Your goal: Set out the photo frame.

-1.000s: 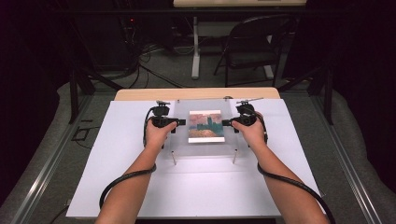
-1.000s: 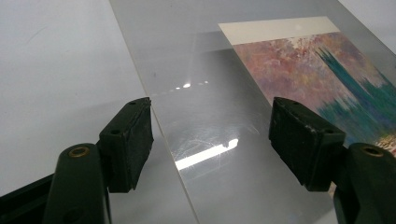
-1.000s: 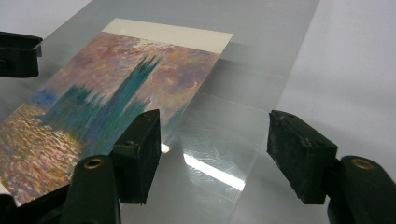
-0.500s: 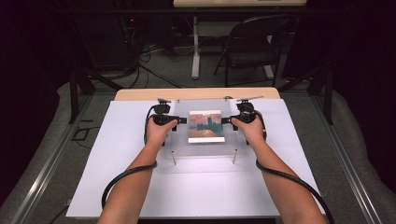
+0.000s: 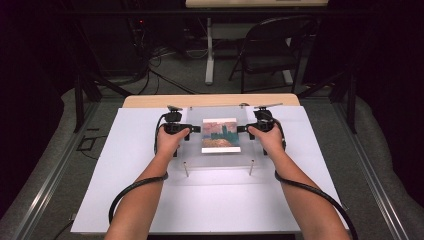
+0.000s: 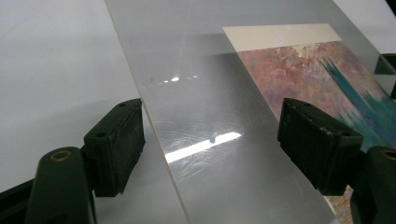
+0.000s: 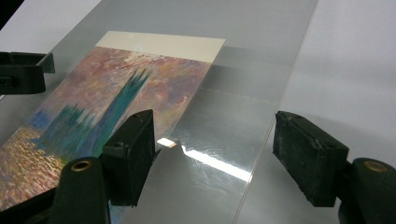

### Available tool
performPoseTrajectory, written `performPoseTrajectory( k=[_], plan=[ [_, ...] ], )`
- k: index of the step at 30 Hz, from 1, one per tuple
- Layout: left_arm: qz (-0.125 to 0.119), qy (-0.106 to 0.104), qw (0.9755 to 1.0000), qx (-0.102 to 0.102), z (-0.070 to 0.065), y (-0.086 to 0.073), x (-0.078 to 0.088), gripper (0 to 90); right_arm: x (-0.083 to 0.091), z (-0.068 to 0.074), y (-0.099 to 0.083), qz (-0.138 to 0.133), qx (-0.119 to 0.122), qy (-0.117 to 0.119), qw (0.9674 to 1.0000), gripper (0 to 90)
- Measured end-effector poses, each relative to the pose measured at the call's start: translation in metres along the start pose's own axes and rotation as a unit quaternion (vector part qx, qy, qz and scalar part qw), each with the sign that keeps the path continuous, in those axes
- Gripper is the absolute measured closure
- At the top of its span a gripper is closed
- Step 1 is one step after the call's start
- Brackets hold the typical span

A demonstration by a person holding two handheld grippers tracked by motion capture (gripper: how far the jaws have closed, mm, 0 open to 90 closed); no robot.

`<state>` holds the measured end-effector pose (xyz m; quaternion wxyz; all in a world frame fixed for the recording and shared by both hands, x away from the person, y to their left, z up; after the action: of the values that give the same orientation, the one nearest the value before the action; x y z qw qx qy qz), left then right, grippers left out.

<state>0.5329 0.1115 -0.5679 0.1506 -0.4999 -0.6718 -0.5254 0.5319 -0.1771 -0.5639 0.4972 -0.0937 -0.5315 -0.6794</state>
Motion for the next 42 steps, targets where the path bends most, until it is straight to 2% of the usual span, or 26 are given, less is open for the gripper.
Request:
performPoseTrajectory(
  k=[8, 10, 13, 36, 42],
  plan=[
    [0.001, 0.003, 1.0000, 0.001, -0.0012, 0.0000, -0.0004, 22.2, -0.0004, 0.0006, -0.0002, 0.001, -0.004, -0.001, 1.0000, 28.5],
    [-0.001, 0.002, 1.0000, 0.002, -0.0012, -0.0001, -0.0005, 22.3, -0.0007, -0.0002, -0.0004, 0.001, -0.011, 0.002, 0.9999, 28.5],
    [0.001, 0.003, 1.0000, 0.001, -0.0013, 0.0001, -0.0001, 22.4, -0.0023, -0.0004, -0.0016, 0.004, -0.028, 0.018, 0.9994, 28.7],
    [0.003, 0.005, 1.0000, 0.003, -0.0022, 0.0016, 0.0012, 23.5, -0.0013, 0.0028, -0.0010, 0.001, -0.020, 0.005, 0.9998, 28.2],
    [0.003, 0.004, 1.0000, -0.002, -0.0013, 0.0016, 0.0023, 24.4, -0.0008, 0.0031, -0.0011, -0.001, -0.018, 0.005, 0.9998, 28.2]
  ],
)
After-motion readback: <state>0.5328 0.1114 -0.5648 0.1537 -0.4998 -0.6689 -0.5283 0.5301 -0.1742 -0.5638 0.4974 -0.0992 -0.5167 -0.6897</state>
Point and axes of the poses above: each handheld gripper's, and its own axes: x roughly backward along the jaws, y roughly out of its top, z roughly to its left, the point moved 4 cm from there along -x, roughly forward along the jaws, and after that the axes turned 3 degrees about y, right-handed, at the moved point
